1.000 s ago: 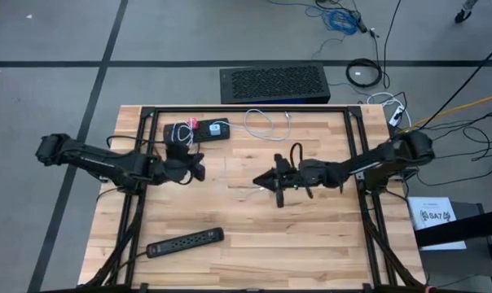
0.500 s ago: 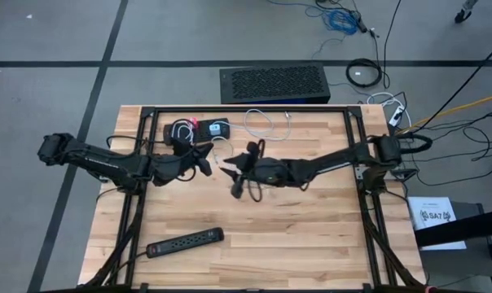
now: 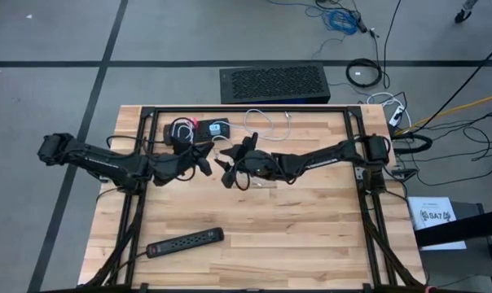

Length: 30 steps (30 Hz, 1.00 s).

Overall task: Insert USB
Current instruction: Insert the white USB cable into the black charger adapter

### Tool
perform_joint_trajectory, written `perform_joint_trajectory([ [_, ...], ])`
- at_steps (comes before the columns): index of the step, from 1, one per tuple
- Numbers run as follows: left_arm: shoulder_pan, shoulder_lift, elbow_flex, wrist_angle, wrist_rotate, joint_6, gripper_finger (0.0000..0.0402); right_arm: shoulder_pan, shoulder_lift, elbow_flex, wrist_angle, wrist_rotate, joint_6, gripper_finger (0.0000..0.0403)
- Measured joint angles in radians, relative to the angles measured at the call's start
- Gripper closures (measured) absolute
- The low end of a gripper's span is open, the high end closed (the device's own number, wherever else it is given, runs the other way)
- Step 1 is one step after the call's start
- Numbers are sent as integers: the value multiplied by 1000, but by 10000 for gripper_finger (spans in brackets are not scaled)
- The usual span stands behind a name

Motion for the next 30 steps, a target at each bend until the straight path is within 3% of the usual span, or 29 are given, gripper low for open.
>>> perform_joint_trajectory([
  [6, 0, 0, 0, 24, 14, 6, 401, -17, 0, 0, 17, -5, 7, 273],
  [13, -1, 1, 0, 25, 37, 24, 401, -35, 15, 0, 37, -102, -5, 390],
  [17, -1, 0, 0, 33, 91, 77, 401, -34, 3, 0, 35, -192, -42, 393],
  [22, -1, -44, 0, 45, 230, 200, 401, -35, -38, 0, -22, -307, -94, 399],
  [30, 2, -173, -2, -50, 432, 268, 388, -15, -128, 3, -204, -347, -196, 402],
])
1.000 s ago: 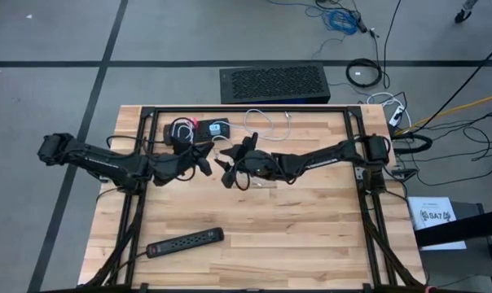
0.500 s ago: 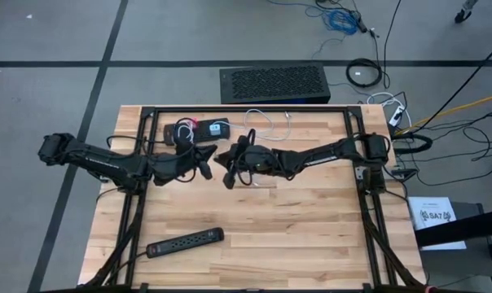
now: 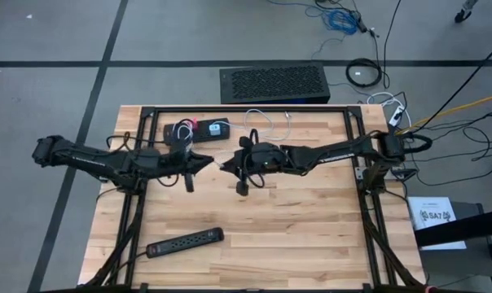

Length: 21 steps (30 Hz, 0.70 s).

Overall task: Insert USB
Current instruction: Insert the white USB cable into the black charger adapter

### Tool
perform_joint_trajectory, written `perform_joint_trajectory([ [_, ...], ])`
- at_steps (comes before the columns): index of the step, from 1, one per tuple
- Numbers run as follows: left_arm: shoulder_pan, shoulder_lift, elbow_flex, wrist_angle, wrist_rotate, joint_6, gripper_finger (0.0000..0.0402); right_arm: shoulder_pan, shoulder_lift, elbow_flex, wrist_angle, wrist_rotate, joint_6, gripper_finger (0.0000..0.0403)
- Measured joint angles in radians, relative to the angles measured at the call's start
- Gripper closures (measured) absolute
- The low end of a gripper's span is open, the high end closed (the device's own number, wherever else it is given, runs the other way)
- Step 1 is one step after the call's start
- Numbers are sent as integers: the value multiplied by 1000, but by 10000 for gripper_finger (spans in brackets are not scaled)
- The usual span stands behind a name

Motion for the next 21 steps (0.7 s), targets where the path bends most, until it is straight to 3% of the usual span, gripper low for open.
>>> perform_joint_trajectory([
  [5, 2, -50, 2, -45, 103, 27, 381, 21, -46, -4, -81, -37, -76, 402],
  [12, 30, -52, 4, -51, 390, 71, 379, 22, -59, -5, -88, -131, -114, 403],
  [17, 51, 16, 4, -46, 523, 68, 373, 28, -60, -5, -66, -213, -149, 403],
  [21, 64, 100, 3, -6, 579, 68, 343, 30, -61, -5, -61, -273, -162, 403],
])
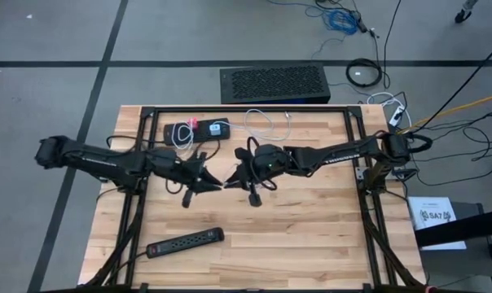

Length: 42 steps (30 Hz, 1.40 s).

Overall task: Insert USB
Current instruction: Insert the white USB cable into the black charger adapter

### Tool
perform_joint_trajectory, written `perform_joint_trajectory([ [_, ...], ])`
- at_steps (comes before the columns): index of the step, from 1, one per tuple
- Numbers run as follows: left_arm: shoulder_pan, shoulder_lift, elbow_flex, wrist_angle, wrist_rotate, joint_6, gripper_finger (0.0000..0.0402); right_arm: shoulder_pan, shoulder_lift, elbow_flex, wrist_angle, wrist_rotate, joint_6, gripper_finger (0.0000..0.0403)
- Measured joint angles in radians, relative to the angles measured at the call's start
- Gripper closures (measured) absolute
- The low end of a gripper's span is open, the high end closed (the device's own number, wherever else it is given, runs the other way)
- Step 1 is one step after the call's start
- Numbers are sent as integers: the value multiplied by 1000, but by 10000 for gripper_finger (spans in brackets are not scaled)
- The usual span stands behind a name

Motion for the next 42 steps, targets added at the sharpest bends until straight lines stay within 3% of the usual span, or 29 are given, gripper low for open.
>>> perform_joint_trajectory([
  [7, 15, 110, -2, 259, 174, 9, 282, 8, -4, 2, 2, -54, -13, 403],
  [17, 67, 192, 1, 291, 188, -22, 274, 1, -1, 0, -27, -79, -26, 403],
  [23, 93, 149, 0, 267, 315, -63, 274, 3, 0, 0, -21, -93, -32, 402],
  [30, 122, 96, -3, 143, 260, -79, 274, 3, -2, 2, -14, -94, -44, 402],
  [42, 134, 207, -2, 315, 322, -159, 274, 4, -2, 2, -26, -99, -51, 402],
])
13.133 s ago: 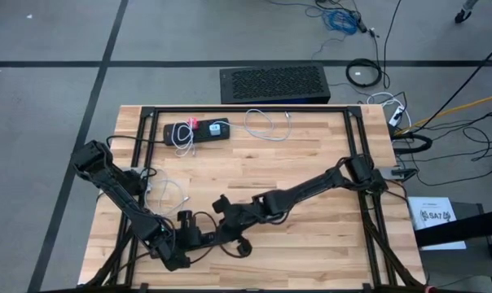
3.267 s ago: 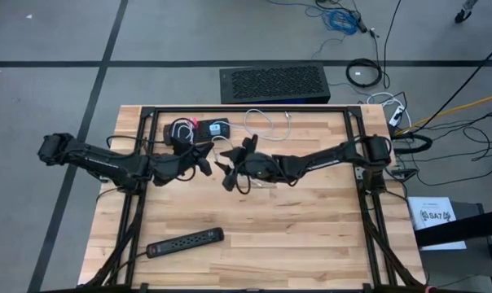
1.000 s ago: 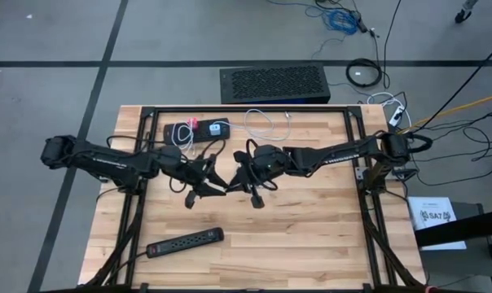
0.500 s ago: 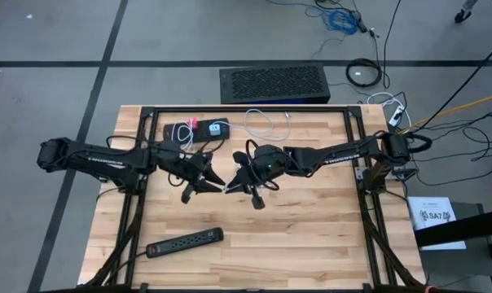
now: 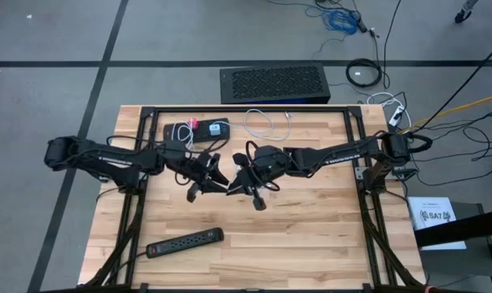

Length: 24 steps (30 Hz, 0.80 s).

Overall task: Insert USB
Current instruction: Insert the white USB cable into the black charger adapter

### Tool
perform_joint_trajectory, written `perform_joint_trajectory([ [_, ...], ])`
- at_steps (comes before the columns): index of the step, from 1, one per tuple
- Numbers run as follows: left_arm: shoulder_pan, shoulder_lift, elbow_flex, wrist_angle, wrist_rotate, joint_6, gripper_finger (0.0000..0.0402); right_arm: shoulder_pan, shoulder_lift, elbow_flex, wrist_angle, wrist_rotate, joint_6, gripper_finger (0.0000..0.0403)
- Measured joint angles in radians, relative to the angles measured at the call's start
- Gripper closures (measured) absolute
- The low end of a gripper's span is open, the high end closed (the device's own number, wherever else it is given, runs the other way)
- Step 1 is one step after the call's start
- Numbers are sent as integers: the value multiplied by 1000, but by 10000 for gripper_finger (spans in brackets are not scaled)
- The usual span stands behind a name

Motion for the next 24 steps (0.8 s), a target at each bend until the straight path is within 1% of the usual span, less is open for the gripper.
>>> perform_joint_trajectory([
  [5, 1, 30, 0, 102, 15, 1, 274, 0, -2, 0, 5, -22, -1, 402],
  [10, 0, 52, 0, 111, 2, 0, 279, -1, -1, 0, -10, -20, -3, 402],
  [13, -6, 70, 0, 136, -14, -25, 301, 0, -1, 0, -18, -22, -3, 402],
  [16, -9, 86, 0, 153, -18, -46, 334, 0, -1, 0, -27, -25, -4, 402],
  [19, -9, 96, 0, 158, -16, -102, 364, 1, -1, -2, -34, -27, -4, 402],
  [22, -12, 99, 0, 159, 14, -107, 371, 1, -1, -2, -36, -24, -6, 402],
  [24, -15, 95, 0, 160, 17, -107, 364, 1, -1, -2, -41, -24, -8, 402],
])
